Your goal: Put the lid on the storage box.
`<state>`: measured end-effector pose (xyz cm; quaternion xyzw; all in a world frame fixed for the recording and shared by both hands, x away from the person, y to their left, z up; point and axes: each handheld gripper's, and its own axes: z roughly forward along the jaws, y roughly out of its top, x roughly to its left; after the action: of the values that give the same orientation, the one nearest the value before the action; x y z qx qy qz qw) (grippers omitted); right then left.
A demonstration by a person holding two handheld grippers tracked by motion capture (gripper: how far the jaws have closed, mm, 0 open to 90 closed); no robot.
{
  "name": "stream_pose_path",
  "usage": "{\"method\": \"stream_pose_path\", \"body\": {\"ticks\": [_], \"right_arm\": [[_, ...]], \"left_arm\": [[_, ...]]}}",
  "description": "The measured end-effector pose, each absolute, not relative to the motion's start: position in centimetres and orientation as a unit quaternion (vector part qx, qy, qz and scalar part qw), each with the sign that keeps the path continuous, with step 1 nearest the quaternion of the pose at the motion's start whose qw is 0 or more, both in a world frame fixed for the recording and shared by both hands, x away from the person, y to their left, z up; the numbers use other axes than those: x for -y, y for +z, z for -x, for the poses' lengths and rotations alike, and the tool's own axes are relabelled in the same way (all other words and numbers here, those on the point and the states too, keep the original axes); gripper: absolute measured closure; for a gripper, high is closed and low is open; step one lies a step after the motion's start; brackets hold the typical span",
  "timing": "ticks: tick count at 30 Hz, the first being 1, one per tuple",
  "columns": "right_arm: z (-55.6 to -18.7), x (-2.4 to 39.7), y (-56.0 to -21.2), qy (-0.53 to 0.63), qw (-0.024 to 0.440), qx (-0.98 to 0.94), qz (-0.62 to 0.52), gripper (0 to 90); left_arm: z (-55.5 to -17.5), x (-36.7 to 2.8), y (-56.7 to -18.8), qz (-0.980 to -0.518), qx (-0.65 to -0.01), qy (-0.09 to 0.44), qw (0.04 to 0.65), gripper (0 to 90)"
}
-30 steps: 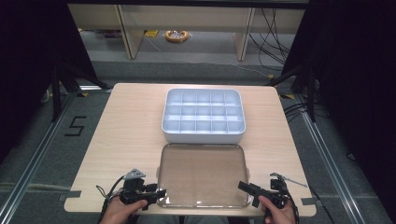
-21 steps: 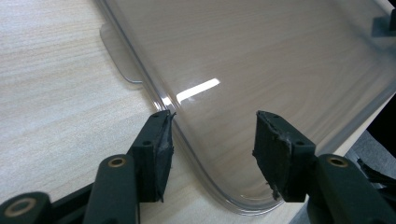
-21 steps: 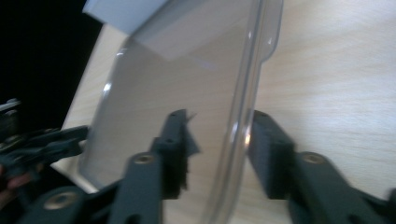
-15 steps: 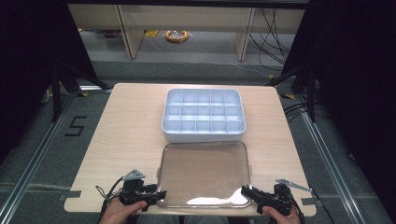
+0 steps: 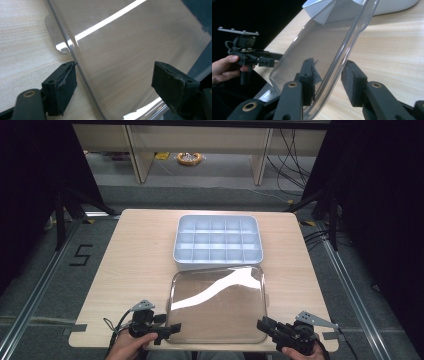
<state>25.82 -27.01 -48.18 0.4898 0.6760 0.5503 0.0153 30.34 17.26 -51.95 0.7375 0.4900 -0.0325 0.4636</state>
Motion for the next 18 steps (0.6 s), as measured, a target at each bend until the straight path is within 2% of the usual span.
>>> {"method": "stream_pose_path", "body": {"ticks": [1, 4, 9, 11, 14, 16, 18], "right_arm": [[-25.66, 26.87, -48.04, 0.551, 0.004, -0.674, -0.492, 64.4], [-25.79, 27.01, -48.14, 0.553, 0.025, -0.685, -0.472, 64.6], [-25.30, 26.94, -47.84, 0.561, 0.027, -0.690, -0.456, 64.7], [-25.11, 26.90, -47.81, 0.562, 0.015, -0.687, -0.460, 64.8], [-25.10, 26.95, -47.84, 0.557, 0.024, -0.697, -0.451, 64.9], [-24.91, 26.79, -47.82, 0.562, 0.006, -0.690, -0.456, 64.9], [-24.87, 26.91, -47.74, 0.558, 0.007, -0.691, -0.459, 64.9]], "left_arm": [[-30.46, -17.46, -51.98, -0.732, -0.494, -0.041, 0.467, 19.3], [-30.61, -17.76, -52.04, -0.723, -0.502, -0.052, 0.472, 19.2], [-30.67, -17.84, -52.09, -0.718, -0.505, -0.057, 0.476, 19.0], [-30.79, -17.98, -52.15, -0.717, -0.505, -0.056, 0.477, 19.2], [-30.82, -17.97, -52.19, -0.717, -0.504, -0.052, 0.478, 20.8], [-30.79, -17.86, -52.21, -0.715, -0.506, -0.052, 0.480, 21.0], [-30.76, -17.99, -52.21, -0.720, -0.504, -0.042, 0.476, 25.8]]}}
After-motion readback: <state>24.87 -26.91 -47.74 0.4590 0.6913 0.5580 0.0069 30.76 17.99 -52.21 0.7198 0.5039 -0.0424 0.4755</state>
